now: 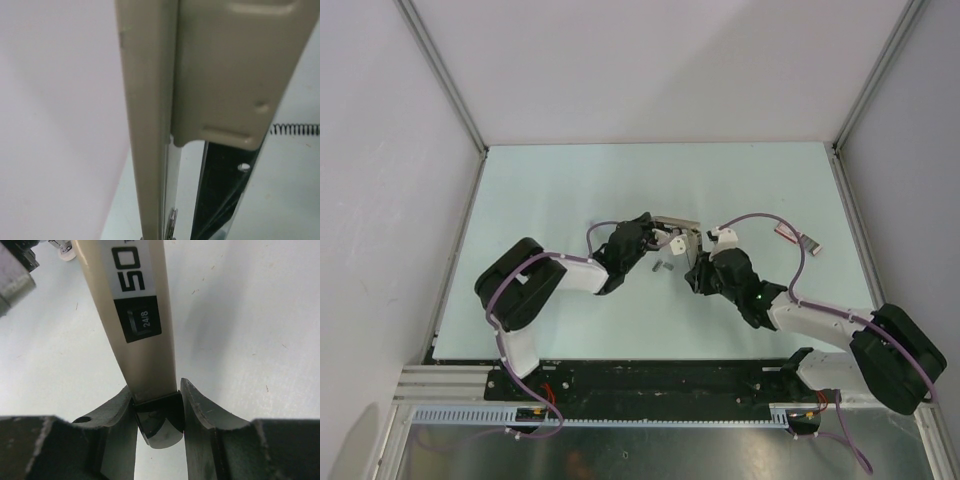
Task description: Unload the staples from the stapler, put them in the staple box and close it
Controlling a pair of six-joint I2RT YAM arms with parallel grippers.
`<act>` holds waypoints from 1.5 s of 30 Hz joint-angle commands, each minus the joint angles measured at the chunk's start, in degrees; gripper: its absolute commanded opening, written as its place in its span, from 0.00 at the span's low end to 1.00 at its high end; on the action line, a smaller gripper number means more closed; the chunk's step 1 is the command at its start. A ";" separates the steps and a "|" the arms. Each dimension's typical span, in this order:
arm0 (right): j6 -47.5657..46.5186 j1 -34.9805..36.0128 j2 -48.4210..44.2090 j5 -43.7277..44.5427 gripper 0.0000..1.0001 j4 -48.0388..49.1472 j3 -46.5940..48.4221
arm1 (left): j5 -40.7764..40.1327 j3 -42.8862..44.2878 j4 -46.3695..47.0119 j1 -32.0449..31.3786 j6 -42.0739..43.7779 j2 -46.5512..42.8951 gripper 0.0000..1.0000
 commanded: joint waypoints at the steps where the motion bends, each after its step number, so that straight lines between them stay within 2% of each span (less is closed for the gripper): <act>1: 5.18 -0.66 0.57 5.36 0.00 9.19 1.04 | -8.24 -1.82 10.35 -0.20 7.36 1.33 0.00; 8: 7.14 -1.32 1.14 4.54 0.00 11.59 1.30 | -8.58 -3.03 10.11 -1.31 3.86 -0.51 0.00; 10: 8.00 -2.19 -0.31 4.62 0.00 11.35 2.08 | -7.73 -3.22 6.95 -2.29 1.00 -2.86 0.00; 12: 8.68 -3.22 -2.43 5.35 0.00 10.91 3.31 | -5.06 -2.27 -1.90 -3.10 -4.92 -6.37 0.02; 15: 8.97 -4.85 -4.82 6.42 0.00 9.51 5.67 | 3.40 1.25 -17.81 -3.35 -17.45 -11.49 0.12; 18: 9.26 -7.30 -5.09 5.82 0.00 7.83 8.22 | 15.97 5.08 -30.72 -2.76 -28.51 -14.35 0.29; 21: 9.22 -10.15 -3.88 5.16 0.00 4.69 11.27 | 24.66 7.13 -37.22 -1.64 -36.08 -16.04 0.48; 24: 8.73 -12.48 -2.22 5.25 0.00 1.50 13.96 | 30.39 7.92 -39.18 1.61 -41.89 -17.60 0.59; 29: 5.74 -13.69 0.48 7.92 0.00 -0.68 17.13 | 37.11 10.29 -40.45 10.14 -49.40 -19.79 0.62; 33: 1.81 -13.89 6.15 10.01 0.00 -3.00 22.41 | 38.39 10.38 -40.70 15.05 -51.75 -22.41 0.62; 45: -11.47 -10.19 31.10 21.10 0.00 -1.82 40.06 | 39.67 5.86 -45.04 17.49 -51.67 -30.63 0.62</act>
